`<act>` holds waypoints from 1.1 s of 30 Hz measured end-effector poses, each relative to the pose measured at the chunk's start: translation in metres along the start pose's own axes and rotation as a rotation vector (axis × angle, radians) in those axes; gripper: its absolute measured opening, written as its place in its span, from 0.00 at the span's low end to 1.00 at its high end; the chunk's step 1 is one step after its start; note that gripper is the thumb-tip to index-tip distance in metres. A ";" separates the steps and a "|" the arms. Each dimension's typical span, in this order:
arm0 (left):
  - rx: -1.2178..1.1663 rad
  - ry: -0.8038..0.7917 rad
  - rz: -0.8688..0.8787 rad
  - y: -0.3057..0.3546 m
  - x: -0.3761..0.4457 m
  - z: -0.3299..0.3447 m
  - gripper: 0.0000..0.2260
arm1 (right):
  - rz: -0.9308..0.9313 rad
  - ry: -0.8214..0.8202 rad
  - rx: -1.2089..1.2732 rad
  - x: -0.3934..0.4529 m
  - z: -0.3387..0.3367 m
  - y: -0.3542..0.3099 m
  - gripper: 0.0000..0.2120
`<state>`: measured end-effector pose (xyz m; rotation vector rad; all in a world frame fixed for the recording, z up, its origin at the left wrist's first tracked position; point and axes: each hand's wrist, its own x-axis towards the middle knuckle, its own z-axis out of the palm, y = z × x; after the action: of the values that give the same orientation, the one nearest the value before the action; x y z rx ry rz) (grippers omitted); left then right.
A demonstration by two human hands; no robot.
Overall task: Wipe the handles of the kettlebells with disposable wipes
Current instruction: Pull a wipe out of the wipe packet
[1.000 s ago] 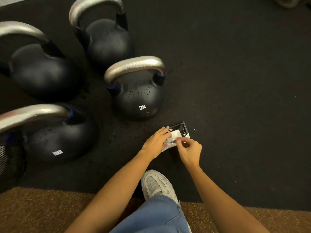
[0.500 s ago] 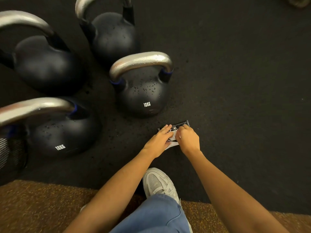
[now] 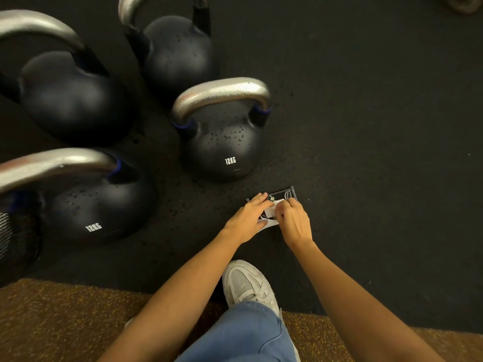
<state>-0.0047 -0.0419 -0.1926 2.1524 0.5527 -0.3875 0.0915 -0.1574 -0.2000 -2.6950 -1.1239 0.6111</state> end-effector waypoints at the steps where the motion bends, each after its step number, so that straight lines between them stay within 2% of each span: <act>1: 0.001 0.001 0.008 0.001 0.000 0.000 0.26 | 0.002 -0.001 -0.006 0.002 0.000 -0.001 0.09; 7: 0.017 0.021 0.009 0.003 0.000 0.000 0.26 | -0.071 -0.046 -0.134 0.007 -0.001 -0.002 0.16; 10: 0.034 0.026 0.008 0.004 0.000 0.002 0.27 | -0.127 -0.036 -0.128 0.005 -0.002 0.001 0.13; 14: 0.047 0.029 0.000 0.006 0.001 0.001 0.30 | -0.105 -0.043 0.031 0.004 -0.011 0.004 0.07; 22: 0.045 0.021 -0.018 0.008 0.003 -0.001 0.35 | -0.018 -0.092 0.309 0.001 -0.014 0.012 0.06; 25: 0.110 0.037 -0.012 0.009 0.004 0.005 0.34 | -0.006 -0.037 0.404 -0.005 -0.014 0.012 0.05; 33: 0.148 0.042 -0.031 0.014 0.005 0.005 0.33 | 0.067 0.308 0.724 -0.029 -0.032 0.003 0.03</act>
<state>0.0061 -0.0525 -0.1887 2.3008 0.5981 -0.4128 0.0883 -0.1798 -0.1626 -2.1018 -0.5792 0.4676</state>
